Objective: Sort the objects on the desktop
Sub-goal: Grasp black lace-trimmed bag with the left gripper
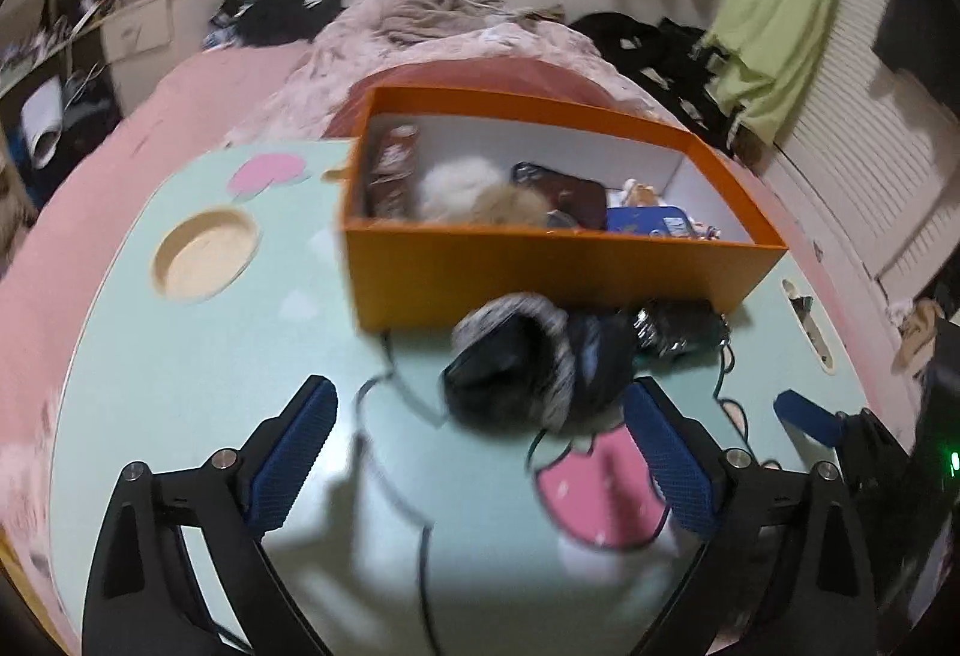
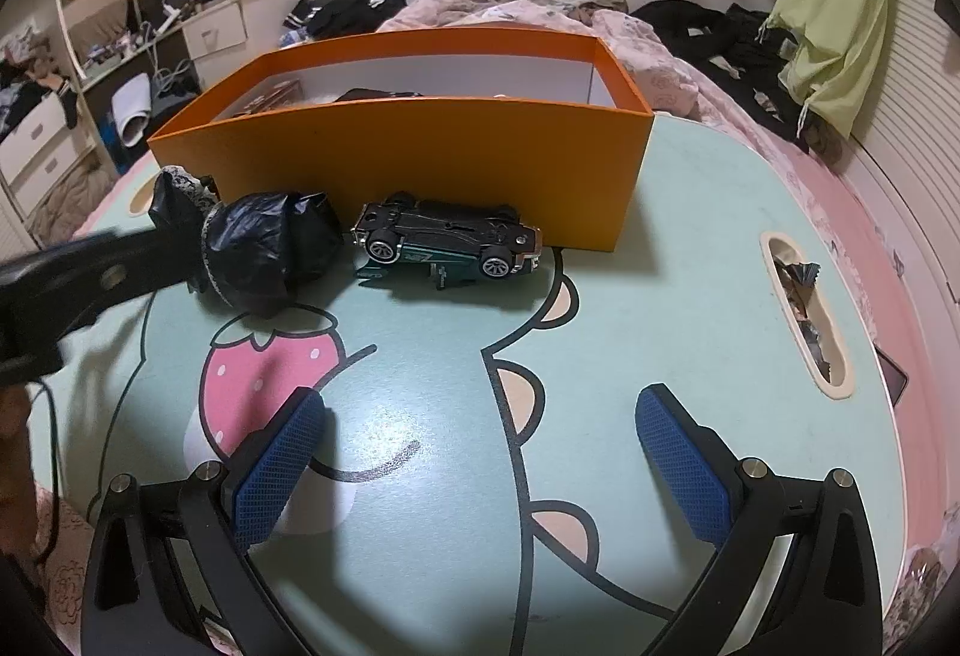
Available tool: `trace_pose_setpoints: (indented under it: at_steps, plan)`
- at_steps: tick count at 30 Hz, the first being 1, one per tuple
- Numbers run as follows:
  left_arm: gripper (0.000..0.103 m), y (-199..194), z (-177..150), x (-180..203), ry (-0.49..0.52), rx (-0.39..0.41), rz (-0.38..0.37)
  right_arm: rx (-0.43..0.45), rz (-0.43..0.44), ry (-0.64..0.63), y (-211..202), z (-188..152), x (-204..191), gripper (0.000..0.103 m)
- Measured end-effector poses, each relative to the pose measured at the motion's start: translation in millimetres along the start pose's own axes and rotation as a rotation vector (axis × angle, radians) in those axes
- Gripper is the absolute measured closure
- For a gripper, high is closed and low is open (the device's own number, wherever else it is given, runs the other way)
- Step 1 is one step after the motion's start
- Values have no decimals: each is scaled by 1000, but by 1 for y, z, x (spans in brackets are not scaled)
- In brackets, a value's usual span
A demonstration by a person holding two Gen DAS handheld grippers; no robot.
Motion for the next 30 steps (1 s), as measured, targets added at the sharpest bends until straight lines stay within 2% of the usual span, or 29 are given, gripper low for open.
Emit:
trace_pose_setpoints:
  at_steps: [1,3,4,5,6,8,12,17,18,20,22,30]
  plan:
    - [16,5,5,6,17,-10,-12,0,0,0,0,0,0,0]
    - [17,14,10,13,36,-30,-28,0,0,0,0,0,0,0]
    - [23,22,12,17,48,-51,-24,0,0,0,0,0,0,0]
    - [42,27,12,18,55,-72,-21,0,0,0,0,0,0,0]
    - [46,31,12,18,56,-92,-30,0,0,0,0,0,0,0]
    - [54,27,10,14,42,-81,-75,1,0,0,0,0,0,0]
    - [55,7,0,-2,31,-36,-67,0,0,0,0,0,0,0]
    - [54,-9,-28,-12,51,-24,-69,1,0,0,1,-1,0,0]
    - [53,-9,-33,-12,55,-26,-62,1,0,0,1,-1,0,0]
    - [40,-3,-44,-13,54,-44,-36,1,-1,0,1,0,0,0]
    - [33,0,-47,-13,51,-41,-37,1,-1,0,1,-1,0,0]
    - [32,7,-40,-7,59,-50,-47,2,0,1,0,-1,1,0]
Point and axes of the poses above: each gripper's, at about its wrist camera, not at the fingertips, and y roughly the way its jaws point, x to its right, z to its top, the point moved 4 cm from there along y, roughly the way its jaws point, and after that the axes turned 13 degrees about -x, right-handed, at the moved point
